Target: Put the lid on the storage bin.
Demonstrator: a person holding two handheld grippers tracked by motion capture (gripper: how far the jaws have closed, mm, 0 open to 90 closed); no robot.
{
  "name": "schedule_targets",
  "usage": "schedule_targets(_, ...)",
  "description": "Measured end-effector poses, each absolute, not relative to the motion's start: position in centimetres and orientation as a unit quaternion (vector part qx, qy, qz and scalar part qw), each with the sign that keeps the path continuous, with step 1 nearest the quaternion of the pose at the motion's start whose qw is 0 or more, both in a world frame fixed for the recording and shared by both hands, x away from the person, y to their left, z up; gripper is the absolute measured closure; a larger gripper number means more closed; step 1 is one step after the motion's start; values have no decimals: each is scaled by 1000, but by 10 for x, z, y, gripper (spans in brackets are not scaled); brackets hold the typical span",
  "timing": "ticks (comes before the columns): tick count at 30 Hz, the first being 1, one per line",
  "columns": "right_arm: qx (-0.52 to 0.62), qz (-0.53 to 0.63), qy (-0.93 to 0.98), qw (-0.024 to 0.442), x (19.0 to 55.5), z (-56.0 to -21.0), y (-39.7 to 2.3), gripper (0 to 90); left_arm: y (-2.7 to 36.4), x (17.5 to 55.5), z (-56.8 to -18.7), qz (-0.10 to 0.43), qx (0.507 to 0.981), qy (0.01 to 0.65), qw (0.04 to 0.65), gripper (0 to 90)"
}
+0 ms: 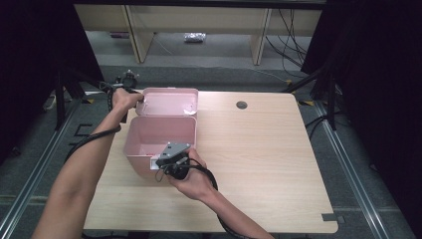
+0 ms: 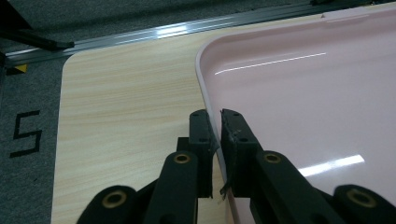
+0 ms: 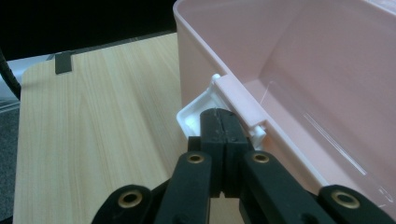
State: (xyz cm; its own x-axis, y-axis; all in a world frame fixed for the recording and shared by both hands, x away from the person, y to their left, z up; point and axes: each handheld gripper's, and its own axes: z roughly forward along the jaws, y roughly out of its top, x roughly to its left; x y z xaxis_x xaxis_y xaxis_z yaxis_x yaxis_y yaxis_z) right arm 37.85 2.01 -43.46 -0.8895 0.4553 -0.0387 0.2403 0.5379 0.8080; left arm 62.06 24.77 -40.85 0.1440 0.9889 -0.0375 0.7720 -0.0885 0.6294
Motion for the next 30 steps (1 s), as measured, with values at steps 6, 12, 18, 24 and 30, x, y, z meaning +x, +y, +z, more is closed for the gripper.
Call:
schedule_targets(6,200,437,868,123,379,-435,20,900,250,623,-408,216,722,598,273,832)
schedule_targets(12,203,437,868,122,379,-435,20,900,250,622,-406,214,720,602,271,836)
schedule_targets(18,204,438,867,121,379,-435,20,900,250,622,-404,216,720,601,272,840)
schedule_targets(24,206,437,868,118,378,-435,20,900,250,620,-401,216,720,599,277,841)
schedule_targets(30,202,441,866,120,377,-436,21,900,251,618,-397,217,716,600,284,847)
